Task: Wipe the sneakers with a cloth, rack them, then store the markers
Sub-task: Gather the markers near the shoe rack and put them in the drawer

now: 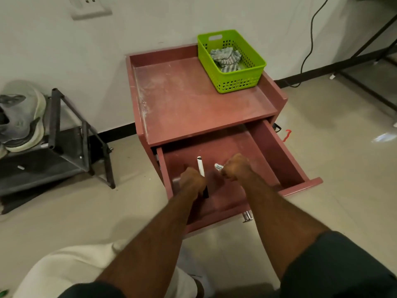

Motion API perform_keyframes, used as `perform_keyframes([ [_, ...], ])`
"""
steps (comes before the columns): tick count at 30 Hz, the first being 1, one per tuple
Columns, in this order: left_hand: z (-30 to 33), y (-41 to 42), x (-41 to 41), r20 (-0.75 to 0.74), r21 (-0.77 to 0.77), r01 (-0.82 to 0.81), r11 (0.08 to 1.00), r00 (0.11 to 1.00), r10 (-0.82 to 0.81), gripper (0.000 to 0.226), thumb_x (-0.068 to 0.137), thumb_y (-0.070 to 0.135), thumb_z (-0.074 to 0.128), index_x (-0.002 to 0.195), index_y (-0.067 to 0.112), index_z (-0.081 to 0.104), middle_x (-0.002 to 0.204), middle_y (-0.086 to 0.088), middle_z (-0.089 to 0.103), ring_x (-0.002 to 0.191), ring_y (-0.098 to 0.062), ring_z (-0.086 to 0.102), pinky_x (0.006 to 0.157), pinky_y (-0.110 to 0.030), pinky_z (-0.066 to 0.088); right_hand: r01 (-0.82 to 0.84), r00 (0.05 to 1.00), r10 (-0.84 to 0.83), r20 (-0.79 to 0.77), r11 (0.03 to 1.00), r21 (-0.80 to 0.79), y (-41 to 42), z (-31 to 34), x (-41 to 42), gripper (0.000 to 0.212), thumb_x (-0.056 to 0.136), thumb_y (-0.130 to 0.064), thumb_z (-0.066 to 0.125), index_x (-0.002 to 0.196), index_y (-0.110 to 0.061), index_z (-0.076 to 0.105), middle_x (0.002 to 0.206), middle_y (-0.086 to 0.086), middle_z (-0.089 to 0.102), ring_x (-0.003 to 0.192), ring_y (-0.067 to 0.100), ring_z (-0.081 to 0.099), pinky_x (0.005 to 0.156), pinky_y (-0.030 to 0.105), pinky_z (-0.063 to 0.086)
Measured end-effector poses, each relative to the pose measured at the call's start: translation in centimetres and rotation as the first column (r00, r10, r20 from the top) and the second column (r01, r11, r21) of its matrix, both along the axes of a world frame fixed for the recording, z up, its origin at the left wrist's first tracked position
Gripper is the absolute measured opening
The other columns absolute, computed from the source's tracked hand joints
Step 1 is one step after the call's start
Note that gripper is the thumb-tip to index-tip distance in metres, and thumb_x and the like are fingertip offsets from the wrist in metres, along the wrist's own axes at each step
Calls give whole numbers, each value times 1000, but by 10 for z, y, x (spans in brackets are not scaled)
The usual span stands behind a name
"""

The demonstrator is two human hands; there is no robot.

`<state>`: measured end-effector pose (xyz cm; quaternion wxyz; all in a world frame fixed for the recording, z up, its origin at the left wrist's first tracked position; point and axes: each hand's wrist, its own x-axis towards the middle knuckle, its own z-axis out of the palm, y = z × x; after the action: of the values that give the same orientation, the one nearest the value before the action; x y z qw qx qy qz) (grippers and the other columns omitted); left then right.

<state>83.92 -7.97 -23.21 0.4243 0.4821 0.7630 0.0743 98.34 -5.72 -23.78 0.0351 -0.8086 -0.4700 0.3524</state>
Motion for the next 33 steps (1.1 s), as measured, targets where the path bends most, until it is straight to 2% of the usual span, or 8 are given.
perform_keyframes([
  [3, -13, 9, 6, -53, -6, 19, 1000, 998, -20, 27, 92, 17, 69, 114, 2, 65, 108, -16, 69, 86, -31, 72, 62, -36, 60, -26, 999, 26, 39, 1000, -13, 8, -13, -4, 33, 79, -35, 78, 89, -4, 69, 85, 11, 65, 60, 15, 59, 47, 22, 40],
  [7, -24, 19, 5, -123, -1, 25, 1000, 992, -25, 32, 92, 23, 68, 119, 5, 65, 116, -16, 67, 102, -33, 68, 86, -43, 59, -117, 990, 116, -82, 993, -2, 8, -15, -9, 33, 95, -6, 60, 125, 8, 57, 104, 15, 60, 44, -8, 56, 41, 5, 35],
  [11, -33, 21, 4, -128, -13, -1, 1000, 992, 0, 32, 89, 22, 69, 116, 6, 67, 118, -15, 67, 105, -33, 67, 89, -43, 58, 20, 999, -18, -46, 999, 30, 18, -52, 0, 53, 83, -59, 67, 98, -9, 74, 106, 7, 73, 90, 19, 68, 58, 20, 39],
  [13, -38, 19, 6, -103, -28, -25, 999, 994, 22, 33, 85, 22, 74, 114, 7, 68, 114, -15, 69, 100, -33, 68, 86, -44, 59, -10, 1000, 10, 5, 998, 70, 20, -63, 0, 54, 82, -65, 63, 78, -11, 70, 100, 9, 72, 97, 25, 67, 65, 23, 38],
  [15, -42, 16, 7, -69, -24, -35, 999, 997, 33, 37, 82, 28, 77, 113, 8, 69, 112, -14, 70, 98, -34, 69, 84, -44, 60, 15, 1000, -15, -1, 995, 102, 15, -57, -2, 47, 78, -58, 71, 76, -12, 66, 101, 10, 72, 99, 26, 67, 67, 24, 38],
  [21, -41, 10, 4, -22, 3, -37, 999, 999, 37, 40, 81, 23, 80, 113, 3, 67, 111, -16, 69, 98, -34, 68, 82, -43, 60, 64, 997, -68, 46, 994, 89, 4, -41, -1, 57, 75, -44, 83, 114, -7, 63, 122, 12, 63, 113, 30, 62, 85, 31, 52],
  [29, -15, 14, -15, 61, 119, 12, 993, 998, -19, 22, 83, 28, 80, 76, 9, 71, 76, -8, 73, 69, -22, 73, 71, -39, 63, 135, 987, -117, -111, 976, 169, -7, -16, -13, 21, 84, -27, 73, 96, -9, 72, 97, 4, 69, 90, 21, 67, 59, 16, 49],
  [33, 17, 14, -35, 134, 259, 58, 964, 986, -95, 26, 85, 25, 77, 65, 11, 68, 64, -7, 70, 58, -18, 67, 67, -34, 62, 120, 990, -91, -105, 942, 313, -8, 17, -31, 5, 78, -13, 66, 78, -12, 72, 86, 8, 72, 79, 24, 70, 70, 28, 58],
])
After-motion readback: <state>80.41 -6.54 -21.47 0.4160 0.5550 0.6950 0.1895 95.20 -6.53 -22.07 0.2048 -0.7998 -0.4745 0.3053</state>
